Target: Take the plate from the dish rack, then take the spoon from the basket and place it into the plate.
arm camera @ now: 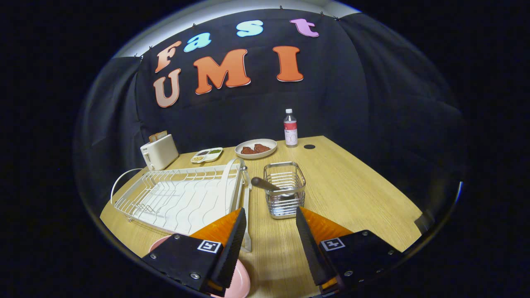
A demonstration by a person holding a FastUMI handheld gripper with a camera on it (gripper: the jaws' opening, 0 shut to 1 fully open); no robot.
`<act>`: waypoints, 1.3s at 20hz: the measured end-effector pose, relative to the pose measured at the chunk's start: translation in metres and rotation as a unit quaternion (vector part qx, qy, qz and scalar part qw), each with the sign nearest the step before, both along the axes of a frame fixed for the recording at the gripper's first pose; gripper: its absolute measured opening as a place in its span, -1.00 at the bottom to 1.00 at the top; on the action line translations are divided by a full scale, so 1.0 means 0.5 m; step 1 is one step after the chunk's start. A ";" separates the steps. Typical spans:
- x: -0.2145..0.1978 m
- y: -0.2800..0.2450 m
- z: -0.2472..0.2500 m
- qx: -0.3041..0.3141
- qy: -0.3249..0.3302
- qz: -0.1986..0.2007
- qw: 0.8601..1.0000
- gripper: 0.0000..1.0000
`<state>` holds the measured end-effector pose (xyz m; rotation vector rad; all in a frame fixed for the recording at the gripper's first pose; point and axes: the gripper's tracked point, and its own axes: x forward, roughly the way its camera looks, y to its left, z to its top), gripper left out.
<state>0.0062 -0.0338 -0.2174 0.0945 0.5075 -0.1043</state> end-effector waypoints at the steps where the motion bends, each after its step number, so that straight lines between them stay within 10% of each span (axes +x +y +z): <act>1: 0.014 -0.001 0.000 -0.011 -0.003 0.000 1.000 0.45; 8: 0.081 -0.011 -0.027 -0.064 -0.005 0.000 0.998 0.30; 14: 0.104 -0.041 -0.029 -0.079 -0.019 -0.013 0.997 -0.23; 26: 0.130 -0.061 0.011 -0.011 -0.033 -0.014 0.999 -0.84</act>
